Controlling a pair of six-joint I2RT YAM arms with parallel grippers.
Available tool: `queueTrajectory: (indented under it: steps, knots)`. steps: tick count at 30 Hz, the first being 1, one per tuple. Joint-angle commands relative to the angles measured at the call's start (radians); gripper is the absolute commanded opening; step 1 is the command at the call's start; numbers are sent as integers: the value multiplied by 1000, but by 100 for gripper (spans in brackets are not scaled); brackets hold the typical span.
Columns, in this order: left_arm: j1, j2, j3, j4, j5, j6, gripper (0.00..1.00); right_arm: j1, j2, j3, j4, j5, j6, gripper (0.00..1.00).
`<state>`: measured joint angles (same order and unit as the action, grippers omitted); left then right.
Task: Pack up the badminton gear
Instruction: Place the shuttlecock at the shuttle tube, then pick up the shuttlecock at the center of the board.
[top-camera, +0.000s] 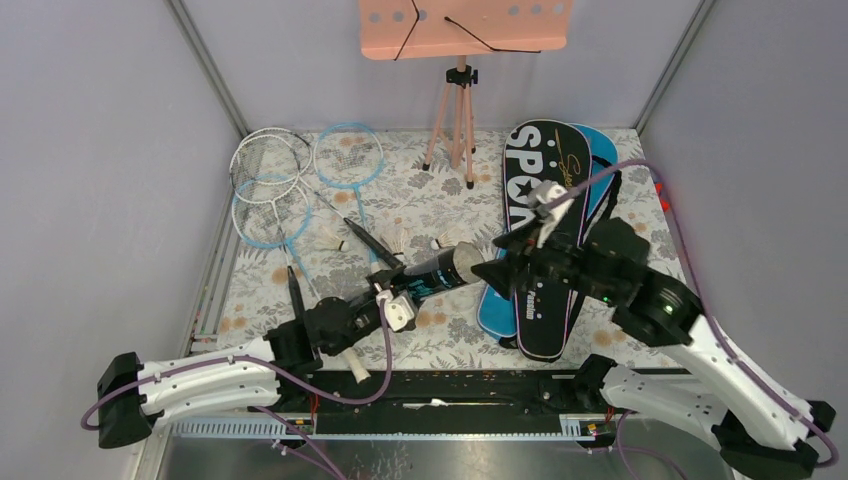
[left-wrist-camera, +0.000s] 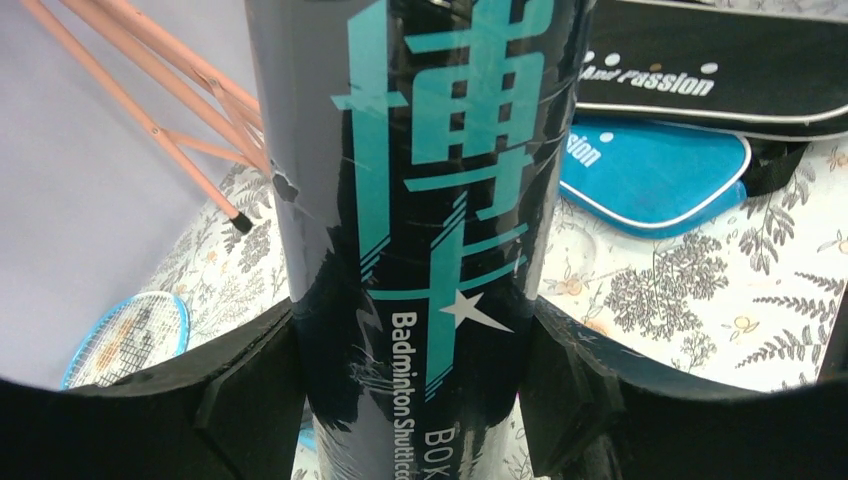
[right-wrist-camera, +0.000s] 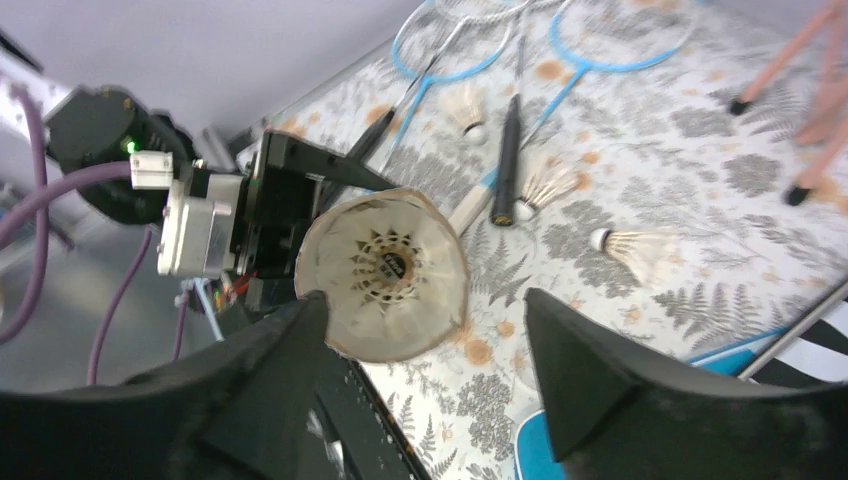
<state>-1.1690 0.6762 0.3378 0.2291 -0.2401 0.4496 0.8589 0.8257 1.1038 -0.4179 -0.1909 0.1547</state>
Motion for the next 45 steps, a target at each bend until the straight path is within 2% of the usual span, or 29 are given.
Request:
queueTrajectory:
  steps: [1, 3, 5, 9, 11, 13, 15, 18, 21, 24, 29, 34, 38, 43, 45]
  knots:
    - [-6, -15, 60, 163, -40, -29, 0, 4, -109, 39, -3, 230, -8, 85]
    - [-6, -17, 61, 185, -83, -54, 0, 5, -144, 16, 9, 295, -2, 94]
    - [-6, -21, 70, 200, -145, -90, 0, 5, -159, -10, 18, 383, 26, 98]
    - [-6, -38, 85, 237, -306, -172, 0, 4, -109, -63, 47, 563, 66, 100]
    - [-7, -56, 89, 234, -355, -199, 0, -3, -41, -68, 53, 600, 83, 100]
    - [-7, -80, 86, 226, -401, -228, 0, -30, 50, -70, 57, 579, 112, 100]
    - [-7, -107, 78, 216, -441, -257, 0, -79, 131, -77, 96, 494, 134, 100]
    - [-7, -159, 54, 212, -476, -297, 0, -214, 275, -84, 196, 224, 191, 98]
    - [-7, -214, 30, 182, -456, -329, 0, -311, 444, -77, 297, 44, 253, 90]
    - [-7, -265, 1, 176, -441, -345, 0, -355, 619, -45, 385, -15, 286, 86]
    - [-6, -315, -10, 143, -422, -352, 0, -411, 900, 65, 447, -130, 368, 71]
    - [-6, -306, -13, 135, -426, -355, 0, -410, 1032, 122, 493, -127, 387, 62]
    - [-6, -279, -2, 131, -428, -351, 0, -411, 1072, 134, 490, -116, 386, 50]
    - [-7, -249, 12, 123, -432, -352, 0, -411, 1057, 115, 471, -153, 390, 11]
    - [-7, -244, 13, 126, -433, -352, 0, -411, 1028, 107, 455, -163, 376, 0]
